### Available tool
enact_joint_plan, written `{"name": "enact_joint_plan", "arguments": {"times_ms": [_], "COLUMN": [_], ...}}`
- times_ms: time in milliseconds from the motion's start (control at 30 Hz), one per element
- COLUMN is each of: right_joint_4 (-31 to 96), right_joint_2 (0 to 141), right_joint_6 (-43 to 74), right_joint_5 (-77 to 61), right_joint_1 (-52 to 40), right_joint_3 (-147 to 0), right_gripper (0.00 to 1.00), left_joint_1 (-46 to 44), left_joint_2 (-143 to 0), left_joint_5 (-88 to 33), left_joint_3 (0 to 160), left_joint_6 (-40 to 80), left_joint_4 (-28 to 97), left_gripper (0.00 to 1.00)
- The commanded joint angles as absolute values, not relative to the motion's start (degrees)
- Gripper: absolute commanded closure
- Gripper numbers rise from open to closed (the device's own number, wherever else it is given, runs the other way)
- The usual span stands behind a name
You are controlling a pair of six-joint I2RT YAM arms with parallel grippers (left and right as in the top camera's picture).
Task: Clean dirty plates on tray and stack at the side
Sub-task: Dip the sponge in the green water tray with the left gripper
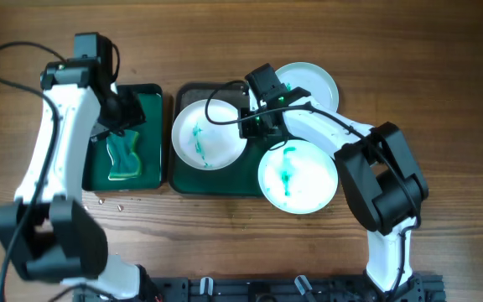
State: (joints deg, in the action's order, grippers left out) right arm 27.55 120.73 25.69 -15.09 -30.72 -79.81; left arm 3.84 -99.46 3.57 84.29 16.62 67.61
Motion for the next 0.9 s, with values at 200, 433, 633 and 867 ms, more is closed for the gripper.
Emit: {"name": "enact_joint_plan", "arguments": {"times_ms": [200,433,633,867], "right_joint_4": [27.6,27.5,27.4,27.5], "right_joint_2": [122.5,122.5,122.5,122.5], "right_joint_6": [25.9,25.9,25.9,25.6], "right_joint_5": [-12.4,-12.4,-12.4,-12.4], "right_joint_1": [-31.2,-31.2,-31.2,-31.2], "right_joint_3": [-80.1,-80.1,-80.1,-80.1], "right_gripper": [0.96,0.96,0.96,0.96], "left_joint_1": [7.9,8.0,8.0,8.1], "left_joint_2": [-115.4,-117.2,-116.9,-116.1], "left_joint_5": [2.0,2.7,2.5,8.9], "left_joint_3": [85.1,83.6,84.7,86.6], "left_joint_6": [13.9,13.6,10.6,7.7], "left_joint_4": [67.2,65.5,67.9,73.2], "left_gripper": [0.5,0.5,0.48,0.47]}}
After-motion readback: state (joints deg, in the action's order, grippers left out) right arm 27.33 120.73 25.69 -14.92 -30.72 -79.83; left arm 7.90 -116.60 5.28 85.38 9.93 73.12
